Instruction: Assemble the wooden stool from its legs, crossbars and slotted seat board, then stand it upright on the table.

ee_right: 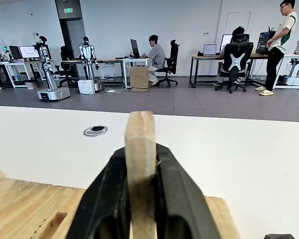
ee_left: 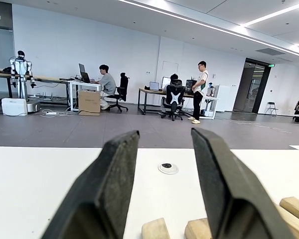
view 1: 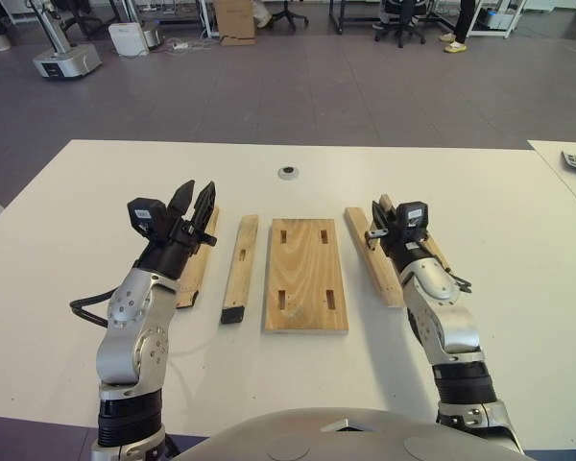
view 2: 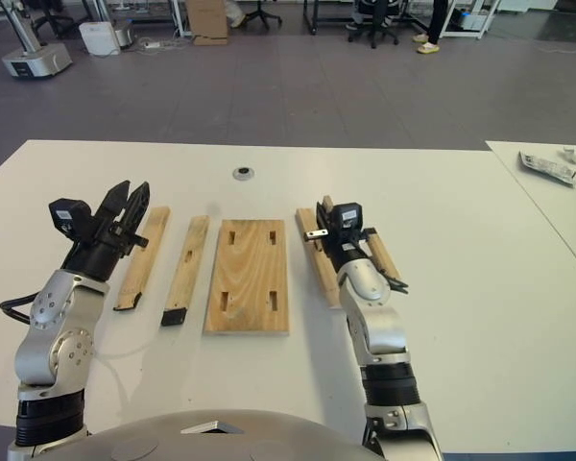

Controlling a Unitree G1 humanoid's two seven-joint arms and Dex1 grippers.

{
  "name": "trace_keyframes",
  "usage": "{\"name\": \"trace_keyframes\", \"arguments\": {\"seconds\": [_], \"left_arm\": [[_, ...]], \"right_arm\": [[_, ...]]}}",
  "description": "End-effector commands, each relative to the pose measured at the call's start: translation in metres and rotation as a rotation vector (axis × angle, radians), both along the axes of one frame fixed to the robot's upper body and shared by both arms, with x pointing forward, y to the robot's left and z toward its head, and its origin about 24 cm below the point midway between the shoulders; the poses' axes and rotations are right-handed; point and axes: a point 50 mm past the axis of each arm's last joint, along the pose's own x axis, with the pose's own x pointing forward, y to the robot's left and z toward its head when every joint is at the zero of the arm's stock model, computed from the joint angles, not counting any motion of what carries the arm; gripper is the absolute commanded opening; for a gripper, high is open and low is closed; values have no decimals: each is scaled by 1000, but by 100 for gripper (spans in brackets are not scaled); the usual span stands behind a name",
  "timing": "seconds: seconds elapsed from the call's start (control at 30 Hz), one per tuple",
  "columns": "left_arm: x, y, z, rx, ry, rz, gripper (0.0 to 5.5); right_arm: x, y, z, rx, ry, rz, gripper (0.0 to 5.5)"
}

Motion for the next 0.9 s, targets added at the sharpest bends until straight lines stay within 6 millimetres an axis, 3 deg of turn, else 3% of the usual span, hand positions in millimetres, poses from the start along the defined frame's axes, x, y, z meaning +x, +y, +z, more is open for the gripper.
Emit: {"name": "trace_keyframes", "arguments": {"seconds": [0.03,0.17,0.3,0.53,0.8,0.9], "left_arm": [[3,2,1,33,8,-18,192],[2,2,0,33,10,-13,192],[-1,-2,-3,15,11,0,192],[-11,-5,-7,-5,20,38,192],[-16,-7,-8,-9,19,59,192],[-16,-8,-8,-7,19,58,192]], "right_arm": [[-24,1,-51,-25,294,-6,90],[-19,-4,-44,-37,264,-14,163],[-15,-9,-24,-56,231,25,245],[-34,-15,-5,-94,367,119,395],[-56,-17,-20,-5,642,106,395],[-59,-23,-25,-66,686,103,343]]}}
